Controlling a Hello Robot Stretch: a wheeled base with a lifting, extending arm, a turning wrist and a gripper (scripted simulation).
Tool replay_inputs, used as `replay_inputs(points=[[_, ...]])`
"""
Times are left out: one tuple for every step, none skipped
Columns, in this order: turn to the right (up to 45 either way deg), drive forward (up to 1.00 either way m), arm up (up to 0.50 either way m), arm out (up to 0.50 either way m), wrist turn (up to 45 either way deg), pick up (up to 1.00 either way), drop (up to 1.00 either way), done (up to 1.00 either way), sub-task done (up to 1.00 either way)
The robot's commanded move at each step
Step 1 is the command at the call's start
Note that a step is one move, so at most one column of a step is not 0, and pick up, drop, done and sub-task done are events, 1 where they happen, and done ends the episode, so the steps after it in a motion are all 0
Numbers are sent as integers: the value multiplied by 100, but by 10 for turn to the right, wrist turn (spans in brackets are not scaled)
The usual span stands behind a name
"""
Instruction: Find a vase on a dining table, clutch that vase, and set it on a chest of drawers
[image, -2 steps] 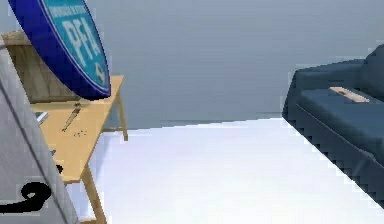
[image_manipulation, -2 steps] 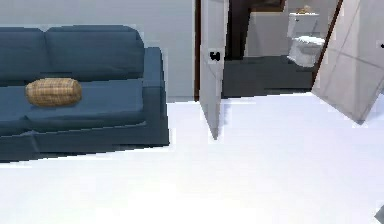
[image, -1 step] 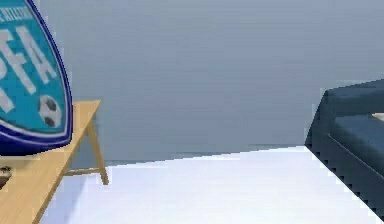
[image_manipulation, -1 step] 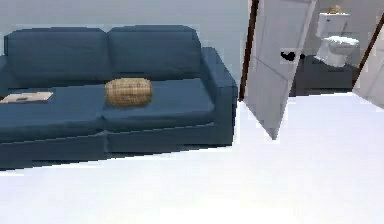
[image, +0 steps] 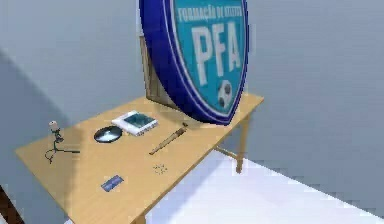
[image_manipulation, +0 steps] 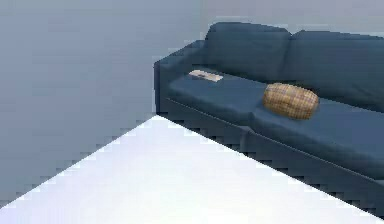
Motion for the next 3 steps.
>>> replay_inputs(points=[[-450,0,0,0,0,0,0,0,0],[-450,0,0,0,0,0,0,0,0],[-210,0,0,0,0,0,0,0,0]])
